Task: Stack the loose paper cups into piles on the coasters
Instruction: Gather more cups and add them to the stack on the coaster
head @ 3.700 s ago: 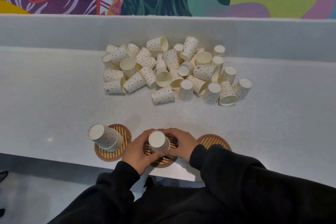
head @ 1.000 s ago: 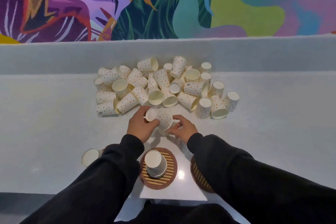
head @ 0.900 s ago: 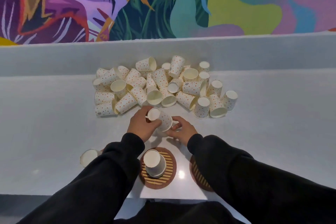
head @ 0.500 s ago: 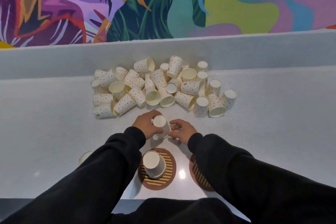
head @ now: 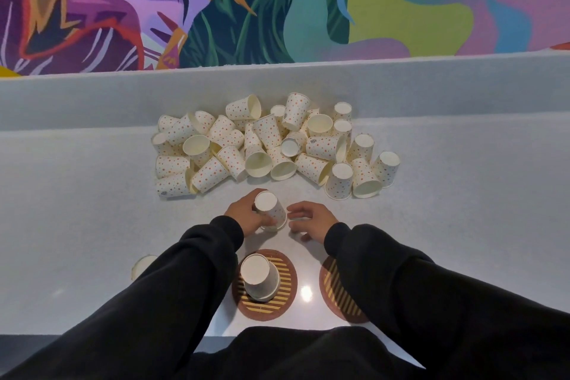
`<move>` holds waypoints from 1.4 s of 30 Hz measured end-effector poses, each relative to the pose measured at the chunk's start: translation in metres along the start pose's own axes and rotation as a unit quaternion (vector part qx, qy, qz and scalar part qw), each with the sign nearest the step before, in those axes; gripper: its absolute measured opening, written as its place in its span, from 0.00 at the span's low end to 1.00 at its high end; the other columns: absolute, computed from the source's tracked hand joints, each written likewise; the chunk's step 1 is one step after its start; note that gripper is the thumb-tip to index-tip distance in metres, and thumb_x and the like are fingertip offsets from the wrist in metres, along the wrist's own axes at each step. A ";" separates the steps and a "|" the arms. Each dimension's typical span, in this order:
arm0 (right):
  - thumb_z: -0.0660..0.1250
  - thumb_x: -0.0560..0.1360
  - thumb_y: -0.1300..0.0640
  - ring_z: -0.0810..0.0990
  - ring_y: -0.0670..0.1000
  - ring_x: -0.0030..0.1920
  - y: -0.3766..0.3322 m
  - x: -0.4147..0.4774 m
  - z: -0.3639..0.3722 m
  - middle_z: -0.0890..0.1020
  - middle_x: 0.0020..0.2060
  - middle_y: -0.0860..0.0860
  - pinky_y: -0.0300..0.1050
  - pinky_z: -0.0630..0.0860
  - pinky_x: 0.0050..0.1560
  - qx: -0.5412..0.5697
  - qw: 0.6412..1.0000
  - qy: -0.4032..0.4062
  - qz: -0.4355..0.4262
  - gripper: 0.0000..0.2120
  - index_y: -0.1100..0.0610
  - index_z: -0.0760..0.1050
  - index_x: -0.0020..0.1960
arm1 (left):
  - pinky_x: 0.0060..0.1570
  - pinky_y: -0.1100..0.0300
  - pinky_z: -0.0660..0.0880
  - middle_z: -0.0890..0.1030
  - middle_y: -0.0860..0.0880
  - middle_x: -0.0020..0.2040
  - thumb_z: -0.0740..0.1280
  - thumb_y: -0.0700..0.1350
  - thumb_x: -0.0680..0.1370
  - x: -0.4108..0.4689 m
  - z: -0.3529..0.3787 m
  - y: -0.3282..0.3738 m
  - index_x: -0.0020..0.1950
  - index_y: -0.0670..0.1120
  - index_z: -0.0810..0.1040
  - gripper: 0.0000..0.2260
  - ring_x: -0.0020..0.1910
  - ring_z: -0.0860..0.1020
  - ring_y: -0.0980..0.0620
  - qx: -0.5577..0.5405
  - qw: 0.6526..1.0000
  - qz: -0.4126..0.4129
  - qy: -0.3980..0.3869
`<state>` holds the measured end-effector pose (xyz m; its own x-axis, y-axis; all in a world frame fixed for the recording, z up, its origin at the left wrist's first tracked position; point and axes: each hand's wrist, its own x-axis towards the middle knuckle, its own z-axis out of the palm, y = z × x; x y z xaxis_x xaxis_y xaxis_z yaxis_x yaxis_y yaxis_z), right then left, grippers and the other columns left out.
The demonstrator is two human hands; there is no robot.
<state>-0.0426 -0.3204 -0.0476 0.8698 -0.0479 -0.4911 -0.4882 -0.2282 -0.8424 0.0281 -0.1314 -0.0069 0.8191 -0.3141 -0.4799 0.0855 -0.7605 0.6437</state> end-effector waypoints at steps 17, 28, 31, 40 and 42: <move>0.80 0.71 0.54 0.79 0.58 0.61 -0.030 -0.001 -0.066 0.81 0.61 0.54 0.52 0.76 0.64 0.111 0.926 0.361 0.008 0.39 0.45 0.62 0.75 | 0.57 0.42 0.82 0.80 0.47 0.63 0.77 0.44 0.76 -0.026 -0.013 0.040 0.70 0.56 0.69 0.27 0.59 0.81 0.43 -0.291 0.955 0.051 0.007; 0.79 0.71 0.49 0.80 0.52 0.49 -0.008 -0.022 -0.061 0.79 0.44 0.46 0.44 0.75 0.50 0.025 0.951 0.307 -0.026 0.24 0.52 0.74 0.63 | 0.57 0.44 0.82 0.80 0.46 0.63 0.77 0.44 0.75 -0.035 -0.016 0.044 0.71 0.55 0.71 0.28 0.59 0.82 0.43 -0.299 0.952 0.071 0.012; 0.80 0.69 0.49 0.79 0.51 0.48 -0.004 -0.031 -0.048 0.79 0.47 0.46 0.44 0.77 0.47 -0.008 0.955 0.285 -0.076 0.24 0.49 0.74 0.60 | 0.58 0.42 0.82 0.81 0.46 0.62 0.79 0.44 0.74 -0.037 -0.016 0.047 0.71 0.54 0.72 0.29 0.58 0.83 0.43 -0.306 0.949 0.073 0.011; 0.81 0.66 0.44 0.78 0.44 0.57 -0.016 -0.053 -0.021 0.80 0.56 0.40 0.37 0.74 0.54 -0.065 0.964 0.186 -0.177 0.29 0.42 0.72 0.62 | 0.57 0.43 0.82 0.83 0.46 0.61 0.78 0.45 0.74 -0.044 -0.008 0.050 0.70 0.54 0.73 0.27 0.55 0.85 0.45 -0.304 0.949 0.082 -0.007; 0.81 0.66 0.42 0.78 0.42 0.58 -0.019 -0.057 -0.019 0.81 0.57 0.40 0.35 0.73 0.55 -0.060 0.963 0.191 -0.182 0.32 0.41 0.70 0.65 | 0.57 0.43 0.82 0.83 0.46 0.60 0.78 0.45 0.74 -0.046 -0.009 0.051 0.69 0.55 0.74 0.26 0.53 0.85 0.44 -0.324 0.943 0.072 -0.012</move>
<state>-0.0815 -0.3322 0.0006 0.9561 -0.2914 -0.0312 -0.1533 -0.4065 -0.9007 0.0000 -0.1506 0.0528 0.8361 -0.4062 -0.3687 0.3095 -0.2056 0.9284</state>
